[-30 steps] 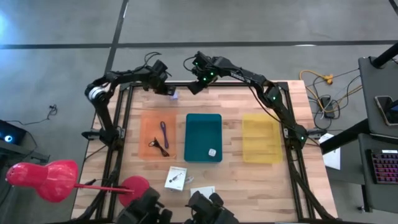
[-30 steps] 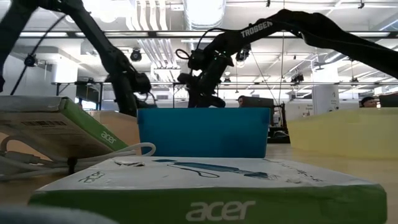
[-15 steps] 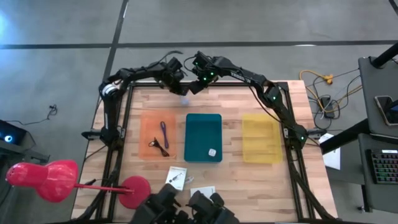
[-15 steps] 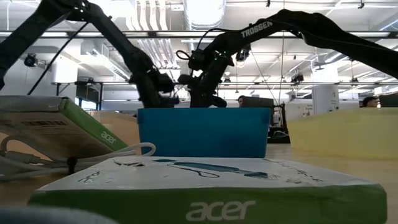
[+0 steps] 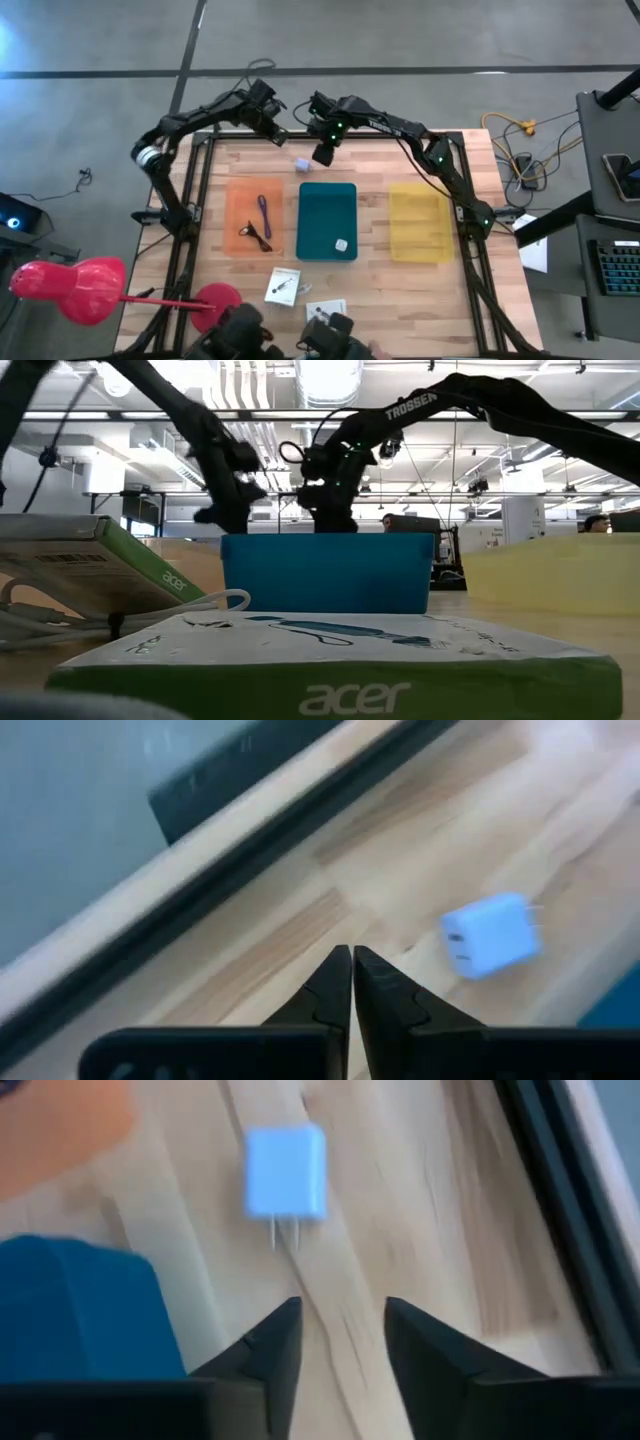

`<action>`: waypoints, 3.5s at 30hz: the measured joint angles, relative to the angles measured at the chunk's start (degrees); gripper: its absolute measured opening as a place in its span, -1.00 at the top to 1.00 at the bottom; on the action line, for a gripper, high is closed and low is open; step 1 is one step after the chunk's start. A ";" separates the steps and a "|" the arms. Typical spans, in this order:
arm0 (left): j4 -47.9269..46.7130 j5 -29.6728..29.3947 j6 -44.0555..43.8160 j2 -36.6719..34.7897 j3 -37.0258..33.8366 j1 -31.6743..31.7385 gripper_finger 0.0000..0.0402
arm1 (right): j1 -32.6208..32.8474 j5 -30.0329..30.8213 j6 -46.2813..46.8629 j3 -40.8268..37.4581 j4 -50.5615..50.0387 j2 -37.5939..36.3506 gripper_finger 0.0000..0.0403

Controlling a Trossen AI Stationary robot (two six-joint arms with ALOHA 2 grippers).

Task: Pick and place items into bin
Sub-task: Put the white adapter charger into the blue bin

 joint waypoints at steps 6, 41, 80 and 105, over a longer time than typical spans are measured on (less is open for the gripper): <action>-0.09 -0.11 -0.59 -12.16 -3.34 0.03 0.80 | 2.31 1.45 -5.20 -0.02 7.29 0.00 -0.09; 15.02 13.54 -13.92 -26.32 -27.59 -0.98 0.84 | 3.66 0.89 12.44 4.37 -4.32 2.18 -0.14; 25.91 11.53 15.60 8.43 -15.09 -10.09 1.00 | 3.54 3.11 10.63 4.44 -17.89 0.11 0.94; 7.61 4.90 11.43 -22.25 -16.85 -8.91 1.00 | 2.88 4.40 -17.57 4.17 0.36 3.40 0.01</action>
